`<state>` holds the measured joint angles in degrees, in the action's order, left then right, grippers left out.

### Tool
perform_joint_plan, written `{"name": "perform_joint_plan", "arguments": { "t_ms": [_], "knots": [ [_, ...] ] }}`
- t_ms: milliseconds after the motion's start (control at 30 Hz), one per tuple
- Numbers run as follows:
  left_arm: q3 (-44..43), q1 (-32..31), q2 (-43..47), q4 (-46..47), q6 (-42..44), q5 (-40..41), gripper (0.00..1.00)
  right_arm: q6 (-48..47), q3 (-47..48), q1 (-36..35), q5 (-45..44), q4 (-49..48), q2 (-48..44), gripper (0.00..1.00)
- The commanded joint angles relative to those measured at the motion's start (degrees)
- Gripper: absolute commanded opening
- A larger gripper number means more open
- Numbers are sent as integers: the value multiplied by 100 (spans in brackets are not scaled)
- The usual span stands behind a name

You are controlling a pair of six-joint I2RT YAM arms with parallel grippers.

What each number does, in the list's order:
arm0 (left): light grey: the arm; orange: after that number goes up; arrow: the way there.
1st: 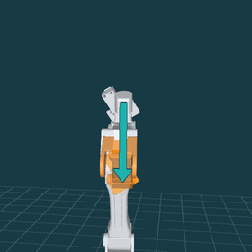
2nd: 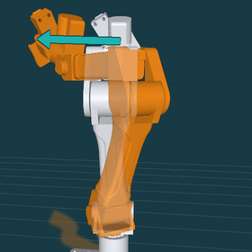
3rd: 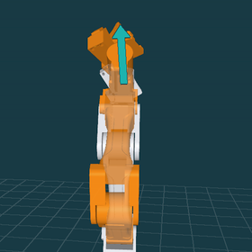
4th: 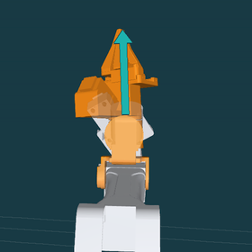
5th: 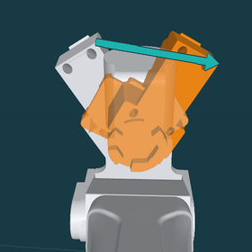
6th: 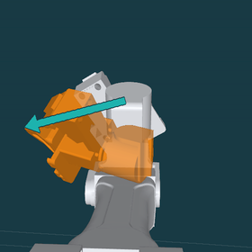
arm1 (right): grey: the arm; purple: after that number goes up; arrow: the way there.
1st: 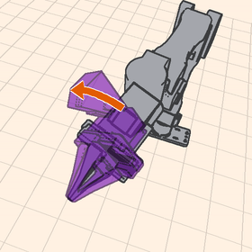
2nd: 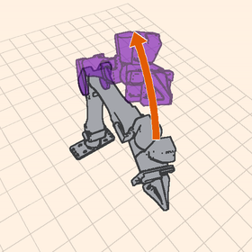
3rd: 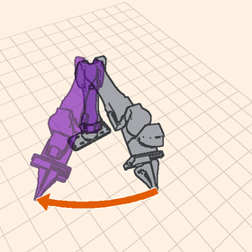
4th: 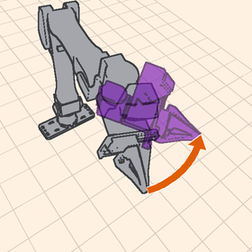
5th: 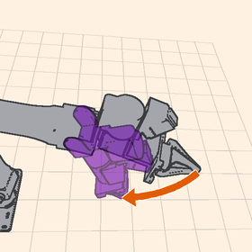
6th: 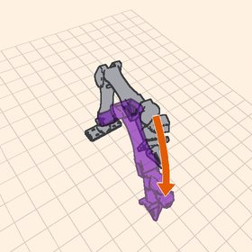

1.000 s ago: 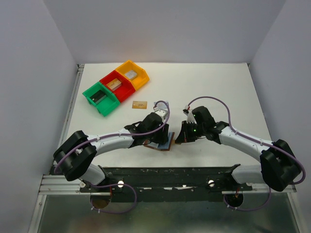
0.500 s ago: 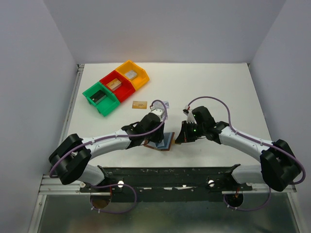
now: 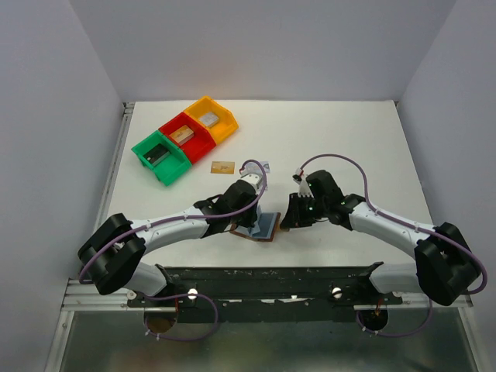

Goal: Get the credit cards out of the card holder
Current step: Remove the credit card from the card holder.

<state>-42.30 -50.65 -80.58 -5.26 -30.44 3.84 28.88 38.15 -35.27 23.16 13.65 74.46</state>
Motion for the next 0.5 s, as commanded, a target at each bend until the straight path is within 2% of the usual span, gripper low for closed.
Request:
{"name": "perform_joint_plan", "arguments": {
  "t_ms": [0,67,133,267,467],
  "knots": [
    [12,-24,-37,86,55,-146,8,-32,-27,-15,-426,155,-132,36],
    [3,-32,-37,104,20,-181,8,-49,-1,-15,-583,208,-387,48],
    [-23,-24,-63,112,-15,-199,7,-49,43,-15,-689,226,-686,52],
    [-102,-15,-125,95,-146,-252,2,-23,131,-33,-252,-89,-942,54],
    [-348,-24,-292,-36,-340,-261,0,389,184,-68,540,-793,-170,54]
  ]
}}
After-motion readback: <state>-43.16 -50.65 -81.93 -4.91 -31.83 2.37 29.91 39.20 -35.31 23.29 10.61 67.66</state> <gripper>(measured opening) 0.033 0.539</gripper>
